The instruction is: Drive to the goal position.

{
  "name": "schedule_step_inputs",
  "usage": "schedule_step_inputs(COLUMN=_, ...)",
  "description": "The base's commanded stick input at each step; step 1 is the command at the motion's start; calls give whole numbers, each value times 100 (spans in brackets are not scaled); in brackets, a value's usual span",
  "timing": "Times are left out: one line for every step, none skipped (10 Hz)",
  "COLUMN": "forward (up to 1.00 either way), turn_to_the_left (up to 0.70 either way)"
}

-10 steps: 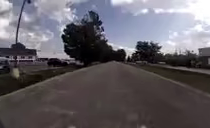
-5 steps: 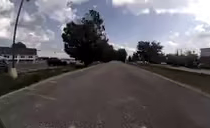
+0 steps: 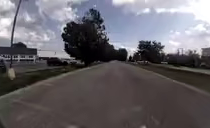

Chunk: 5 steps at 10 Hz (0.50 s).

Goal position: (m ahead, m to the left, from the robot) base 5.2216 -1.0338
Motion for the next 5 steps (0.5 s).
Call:
schedule_step_inputs(forward=70, turn_to_the_left=0)
schedule_step_inputs(forward=70, turn_to_the_left=0)
schedule_step_inputs(forward=70, turn_to_the_left=0)
schedule_step_inputs(forward=70, turn_to_the_left=0)
schedule_step_inputs(forward=70, turn_to_the_left=0)
